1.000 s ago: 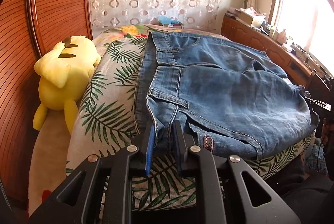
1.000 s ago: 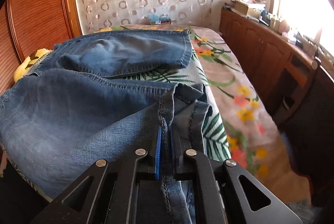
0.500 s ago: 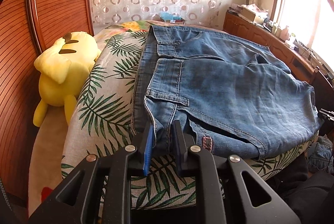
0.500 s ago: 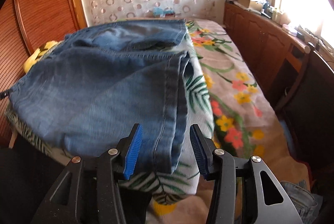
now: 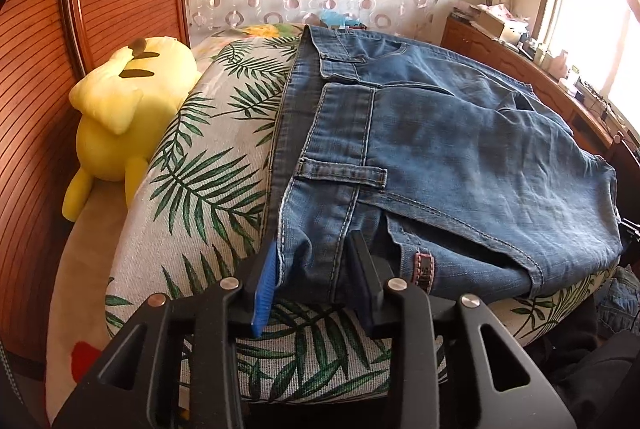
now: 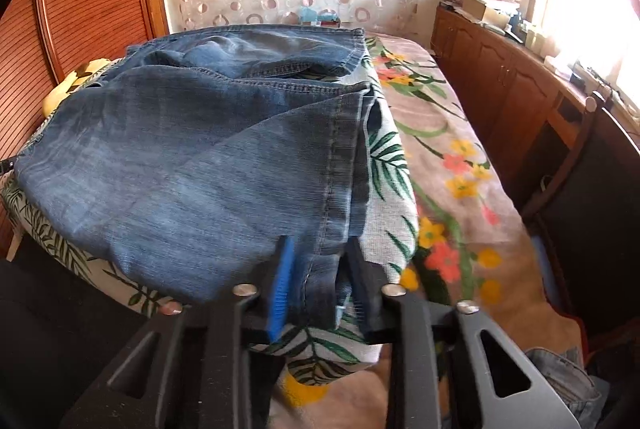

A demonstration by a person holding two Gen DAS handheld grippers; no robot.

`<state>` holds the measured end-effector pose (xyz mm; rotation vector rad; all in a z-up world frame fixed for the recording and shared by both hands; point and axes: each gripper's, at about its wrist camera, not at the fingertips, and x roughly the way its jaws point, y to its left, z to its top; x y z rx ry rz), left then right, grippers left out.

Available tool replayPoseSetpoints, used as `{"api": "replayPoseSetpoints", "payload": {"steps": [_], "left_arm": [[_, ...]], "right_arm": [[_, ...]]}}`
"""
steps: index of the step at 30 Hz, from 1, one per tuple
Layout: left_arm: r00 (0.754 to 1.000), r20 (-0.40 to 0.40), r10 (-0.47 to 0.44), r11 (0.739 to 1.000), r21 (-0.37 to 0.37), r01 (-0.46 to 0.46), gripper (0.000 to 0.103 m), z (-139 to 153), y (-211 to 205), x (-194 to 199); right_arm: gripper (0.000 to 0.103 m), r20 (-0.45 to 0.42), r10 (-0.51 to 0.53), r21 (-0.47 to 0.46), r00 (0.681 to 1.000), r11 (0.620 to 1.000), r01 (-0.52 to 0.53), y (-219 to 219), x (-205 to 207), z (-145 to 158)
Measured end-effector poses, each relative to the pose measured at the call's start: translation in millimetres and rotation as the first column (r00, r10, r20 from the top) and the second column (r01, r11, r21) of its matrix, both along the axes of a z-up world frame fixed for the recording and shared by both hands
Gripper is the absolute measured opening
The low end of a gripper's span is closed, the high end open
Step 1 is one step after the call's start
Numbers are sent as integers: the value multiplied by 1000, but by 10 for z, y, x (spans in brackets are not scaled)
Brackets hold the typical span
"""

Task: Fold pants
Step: 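Close the left gripper on the waistband while the right gripper closes on the hem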

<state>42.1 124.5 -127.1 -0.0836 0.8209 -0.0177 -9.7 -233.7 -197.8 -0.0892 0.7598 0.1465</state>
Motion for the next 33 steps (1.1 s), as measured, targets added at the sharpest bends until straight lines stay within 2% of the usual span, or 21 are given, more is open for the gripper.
{"api": "replayPoseSetpoints", "payload": {"steps": [1,4,6,10,14,24,28,33], "left_arm": [[1000,1,-1,1000,3,1,34,-5,-4,-5],[1000,1,-15,999,-37,15,21,7,8,-18],[1000,13,-25,1000,-17,25,19,34,-19,-46],[999,41,-28,999,-16,29,16,144,-4,-137],[996,88,-32,999,-18,34,15,363,2,-274],[976,210,-59,998,-2,61,14,880,-36,-474],[971,228,-72,997,14,71,14,946,-74,-393],[967,241,-80,997,14,79,14,971,-66,-109]], "right_arm": [[15,0,1,2,1000,1000,-1,0,19,-4],[11,4,2,6,1000,1000,-2,15,36,-3],[7,14,6,2,1000,1000,-6,38,37,5],[5,60,1,-12,998,1000,0,58,5,116],[3,162,-35,-12,986,999,37,26,-66,341],[3,273,-28,-22,962,999,35,44,-117,735],[3,303,-30,-16,952,999,37,24,-73,789],[3,328,-27,-17,944,999,35,71,117,809]]}}
